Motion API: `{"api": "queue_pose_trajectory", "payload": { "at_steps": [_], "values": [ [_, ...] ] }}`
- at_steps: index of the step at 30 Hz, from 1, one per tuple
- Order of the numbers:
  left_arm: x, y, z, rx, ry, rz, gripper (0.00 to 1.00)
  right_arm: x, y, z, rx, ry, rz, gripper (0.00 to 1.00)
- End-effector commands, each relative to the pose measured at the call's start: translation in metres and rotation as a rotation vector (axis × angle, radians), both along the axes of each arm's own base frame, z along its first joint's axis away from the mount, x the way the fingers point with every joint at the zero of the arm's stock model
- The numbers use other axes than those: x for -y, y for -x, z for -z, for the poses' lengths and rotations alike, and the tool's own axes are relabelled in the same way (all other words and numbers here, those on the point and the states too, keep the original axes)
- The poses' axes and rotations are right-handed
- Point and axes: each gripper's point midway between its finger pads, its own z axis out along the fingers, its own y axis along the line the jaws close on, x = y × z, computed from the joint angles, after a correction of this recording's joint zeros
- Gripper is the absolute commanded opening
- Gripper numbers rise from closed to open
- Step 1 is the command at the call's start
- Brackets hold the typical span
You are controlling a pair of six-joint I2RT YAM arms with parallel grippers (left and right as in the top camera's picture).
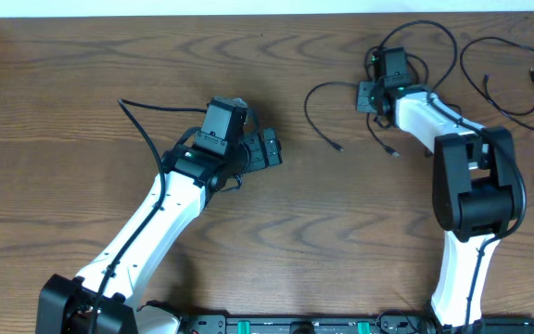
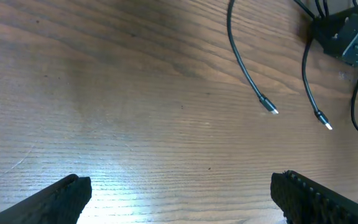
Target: Untangle cables
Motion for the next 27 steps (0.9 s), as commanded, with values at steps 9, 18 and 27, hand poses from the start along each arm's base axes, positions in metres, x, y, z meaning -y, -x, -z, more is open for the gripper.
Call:
{"api": "queue_pose_trajectory", "payload": {
  "at_steps": [9, 18, 27],
  "values": [
    [-0.002, -0.002, 0.002, -0.002, -0.011, -0.008, 0.99, 0.0, -0.012, -0.192, 0.399, -0.033, -0.021, 0.07],
    [-0.002, -0.002, 0.002, -0.002, -0.011, -0.008, 0.99, 0.02, 0.025, -0.395, 0.912, 0.035, -0.06, 0.01],
    [-0.002, -0.002, 0.002, -0.002, -0.011, -0.008, 0.99, 0.047, 0.059, -0.36, 0.682, 0.234, -0.148, 0.01]
  ]
}}
